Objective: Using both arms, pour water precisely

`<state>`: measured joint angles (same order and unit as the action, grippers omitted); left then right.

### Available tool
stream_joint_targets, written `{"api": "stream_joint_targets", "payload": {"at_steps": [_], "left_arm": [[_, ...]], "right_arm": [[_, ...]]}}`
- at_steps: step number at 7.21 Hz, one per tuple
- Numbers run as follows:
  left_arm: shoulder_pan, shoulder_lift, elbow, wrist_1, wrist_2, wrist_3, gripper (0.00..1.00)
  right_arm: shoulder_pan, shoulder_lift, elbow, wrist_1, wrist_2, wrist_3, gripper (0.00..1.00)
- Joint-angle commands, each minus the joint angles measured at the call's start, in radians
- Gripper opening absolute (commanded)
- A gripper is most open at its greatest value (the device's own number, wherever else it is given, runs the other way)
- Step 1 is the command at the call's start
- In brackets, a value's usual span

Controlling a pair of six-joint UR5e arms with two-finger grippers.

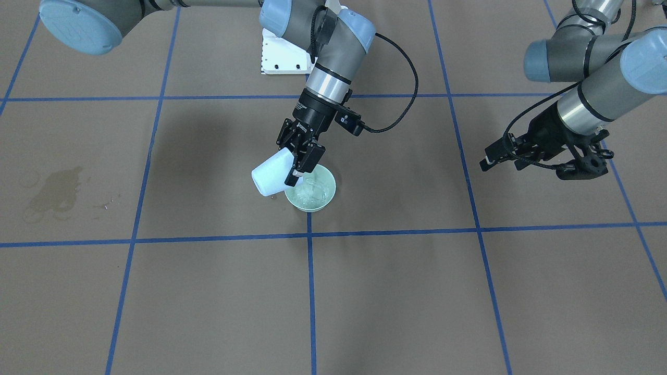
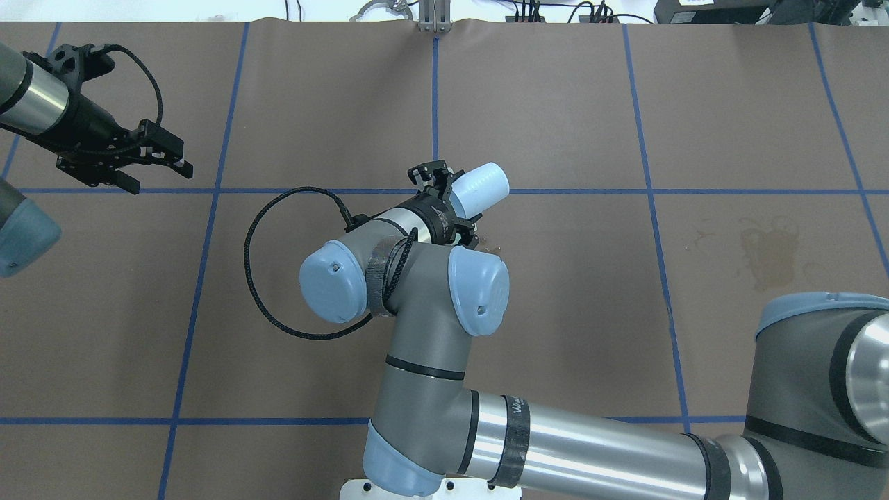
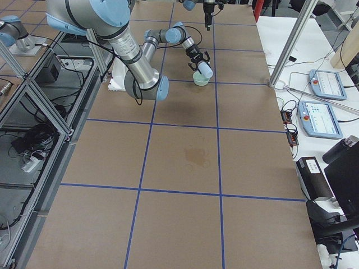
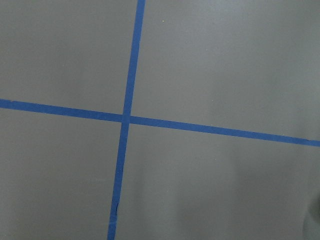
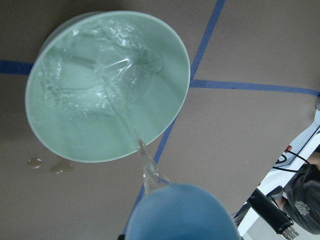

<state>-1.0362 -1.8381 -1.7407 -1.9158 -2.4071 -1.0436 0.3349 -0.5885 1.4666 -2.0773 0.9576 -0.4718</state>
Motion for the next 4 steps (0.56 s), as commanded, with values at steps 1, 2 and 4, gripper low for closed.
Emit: {"api": "stream_joint_targets", "payload": {"at_steps": [1,2,4], "left_arm": [[-0.004,0.003,0.003,0.000,-0.007,0.001,1.00],[-0.004,0.003,0.001,0.000,-0.007,0.001,1.00],[-0.007,0.003,0.003,0.000,-0.007,0.001,1.00]], "right_arm": [[-0.002,0.004,-0.005,-0.018,-0.063,-0.121,0.00],[-0.002,0.002,-0.006,-0.018,-0.071,-0.122,0.00],[0.000,-0.004,0.007,0.022,-0.069,-0.015,0.00]]}}
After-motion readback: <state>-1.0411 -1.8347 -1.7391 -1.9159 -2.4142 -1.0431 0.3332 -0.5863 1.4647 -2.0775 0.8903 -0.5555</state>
